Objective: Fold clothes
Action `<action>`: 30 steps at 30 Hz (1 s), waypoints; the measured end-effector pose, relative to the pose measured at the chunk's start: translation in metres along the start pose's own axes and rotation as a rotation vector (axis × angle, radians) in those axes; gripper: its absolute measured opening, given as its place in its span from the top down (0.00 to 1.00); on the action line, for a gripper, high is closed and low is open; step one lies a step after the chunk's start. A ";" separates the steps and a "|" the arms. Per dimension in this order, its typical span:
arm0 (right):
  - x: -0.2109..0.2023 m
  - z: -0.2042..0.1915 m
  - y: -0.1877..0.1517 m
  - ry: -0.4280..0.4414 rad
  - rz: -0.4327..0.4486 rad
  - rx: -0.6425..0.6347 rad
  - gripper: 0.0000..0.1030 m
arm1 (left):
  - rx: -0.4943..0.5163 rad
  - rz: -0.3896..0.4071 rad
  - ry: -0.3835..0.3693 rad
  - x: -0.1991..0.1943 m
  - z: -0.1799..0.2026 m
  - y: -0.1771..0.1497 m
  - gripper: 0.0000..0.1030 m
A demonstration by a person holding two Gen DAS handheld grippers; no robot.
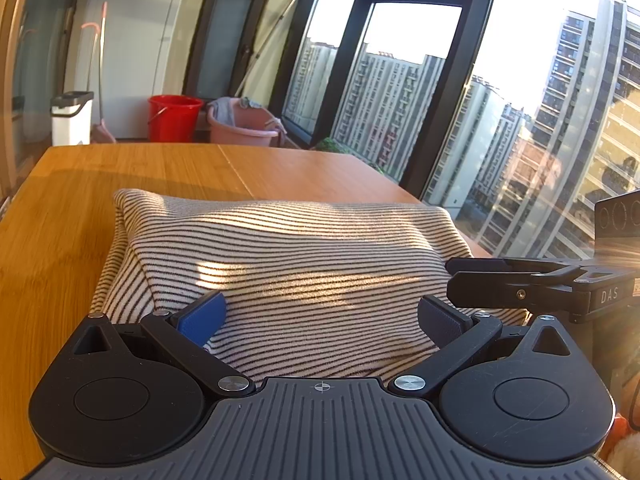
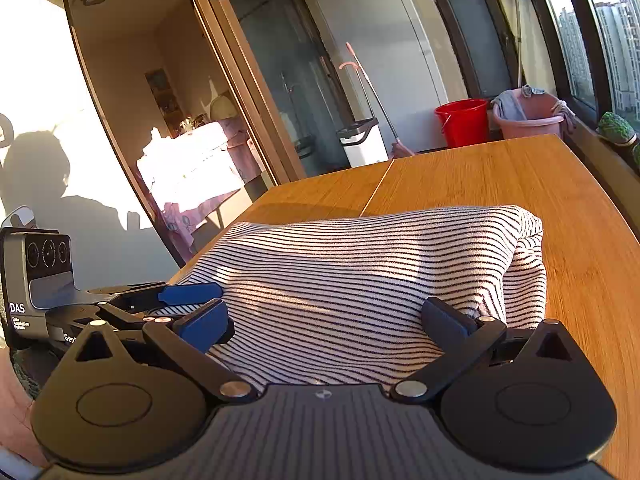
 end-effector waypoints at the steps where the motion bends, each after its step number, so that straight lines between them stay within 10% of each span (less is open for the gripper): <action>1: 0.000 0.000 0.000 0.000 0.000 0.000 0.00 | 0.000 0.000 0.000 0.000 0.000 0.000 0.00; 25: 0.006 -0.007 0.000 -0.050 -0.068 -0.103 0.00 | 0.055 -0.045 0.014 0.000 0.000 -0.002 0.00; 30: -0.015 -0.011 0.039 -0.116 0.002 -0.290 0.00 | 0.112 -0.095 -0.005 -0.007 0.002 -0.003 0.00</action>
Point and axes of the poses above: each gripper's, at about its wrist camera, not at the fingertips, and x roughly the way its jaws point, z to its right, y to its top, the point moved 10 cm from there along x, roughly the way its jaws point, and after that the axes turned 2 degrees about -y, right-handed, at the moved point
